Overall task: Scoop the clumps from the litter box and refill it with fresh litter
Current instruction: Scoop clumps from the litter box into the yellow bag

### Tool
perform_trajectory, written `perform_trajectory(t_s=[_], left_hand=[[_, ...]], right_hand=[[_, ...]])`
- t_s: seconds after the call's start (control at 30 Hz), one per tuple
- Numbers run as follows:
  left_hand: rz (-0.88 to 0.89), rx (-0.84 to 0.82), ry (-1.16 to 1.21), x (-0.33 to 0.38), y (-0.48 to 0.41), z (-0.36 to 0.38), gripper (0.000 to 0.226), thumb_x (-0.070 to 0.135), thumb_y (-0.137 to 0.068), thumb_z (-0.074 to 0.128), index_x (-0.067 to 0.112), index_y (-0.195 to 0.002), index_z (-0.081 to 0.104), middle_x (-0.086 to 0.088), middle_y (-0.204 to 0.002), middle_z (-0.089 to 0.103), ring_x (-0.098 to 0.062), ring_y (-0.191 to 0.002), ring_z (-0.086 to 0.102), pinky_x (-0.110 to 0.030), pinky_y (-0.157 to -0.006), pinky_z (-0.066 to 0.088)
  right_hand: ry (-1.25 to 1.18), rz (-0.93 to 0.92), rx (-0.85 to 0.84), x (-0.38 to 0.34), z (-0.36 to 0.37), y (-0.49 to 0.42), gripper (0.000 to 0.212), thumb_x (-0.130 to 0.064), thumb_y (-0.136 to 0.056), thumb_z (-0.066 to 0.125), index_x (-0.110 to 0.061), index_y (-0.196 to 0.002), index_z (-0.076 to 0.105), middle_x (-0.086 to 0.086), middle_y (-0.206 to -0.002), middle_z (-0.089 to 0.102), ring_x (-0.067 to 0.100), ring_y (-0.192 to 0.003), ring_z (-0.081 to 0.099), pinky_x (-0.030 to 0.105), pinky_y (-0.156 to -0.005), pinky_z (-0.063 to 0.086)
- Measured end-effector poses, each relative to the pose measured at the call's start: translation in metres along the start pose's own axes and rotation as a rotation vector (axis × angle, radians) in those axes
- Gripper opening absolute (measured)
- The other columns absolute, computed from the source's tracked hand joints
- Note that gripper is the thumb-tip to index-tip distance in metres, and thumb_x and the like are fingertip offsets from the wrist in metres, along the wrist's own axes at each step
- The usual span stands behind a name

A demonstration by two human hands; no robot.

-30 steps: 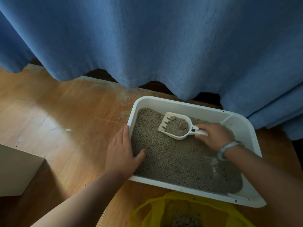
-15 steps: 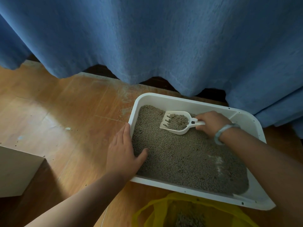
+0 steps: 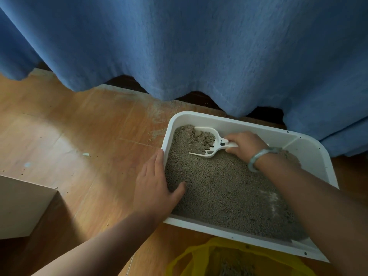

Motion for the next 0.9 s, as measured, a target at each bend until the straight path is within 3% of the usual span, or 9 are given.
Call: perform_trajectory(t_s=[0.27, 0.4, 0.63, 0.9], left_hand=[[-0.012, 0.008, 0.022, -0.002, 0.001, 0.001, 0.097, 0.06, -0.08, 0.055, 0.02, -0.15, 0.001, 0.002, -0.155, 0.018, -0.013, -0.14, 0.018, -0.03, -0.114, 0.015], [-0.035, 0.013, 0.026, -0.003, 0.001, 0.001, 0.098, 0.06, -0.08, 0.056, 0.019, -0.151, 0.002, 0.001, -0.157, 0.016, -0.014, -0.142, 0.015, -0.026, -0.112, 0.008], [-0.019, 0.035, 0.006, -0.002, 0.001, 0.0, 0.097, 0.059, -0.08, 0.056, 0.019, -0.151, 0.003, 0.002, -0.156, 0.017, -0.014, -0.142, 0.016, -0.023, -0.108, 0.006], [-0.025, 0.036, -0.004, 0.0, 0.002, -0.002, 0.095, 0.06, -0.082, 0.053, 0.018, -0.151, 0.002, 0.0, -0.157, 0.017, -0.016, -0.142, 0.017, -0.029, -0.114, 0.013]], right_hand=[[0.028, -0.117, 0.097, -0.03, -0.005, 0.0, 0.033, -0.029, -0.09, 0.058, -0.027, -0.123, 0.058, 0.005, -0.109, 0.067, 0.025, -0.1, 0.06, 0.036, -0.089, 0.048], [-0.142, -0.104, 0.07, -0.031, 0.017, 0.008, 0.036, -0.029, -0.087, 0.062, -0.029, -0.123, 0.057, 0.0, -0.108, 0.067, 0.02, -0.097, 0.06, 0.034, -0.087, 0.047], [-0.407, -0.059, 0.008, -0.02, 0.03, 0.006, 0.032, -0.026, -0.085, 0.066, -0.031, -0.116, 0.062, -0.01, -0.094, 0.062, 0.009, -0.084, 0.056, 0.024, -0.069, 0.036], [-0.368, -0.052, 0.078, -0.008, 0.025, 0.018, 0.031, -0.025, -0.085, 0.066, -0.03, -0.116, 0.062, -0.006, -0.104, 0.065, 0.013, -0.089, 0.057, 0.031, -0.081, 0.046]])
Point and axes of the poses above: each hand's wrist, its own y-axis away from the middle knuckle, its own z-axis out of the palm, x = y × z, the point moved 8 cm from there along -y, towards the middle knuckle
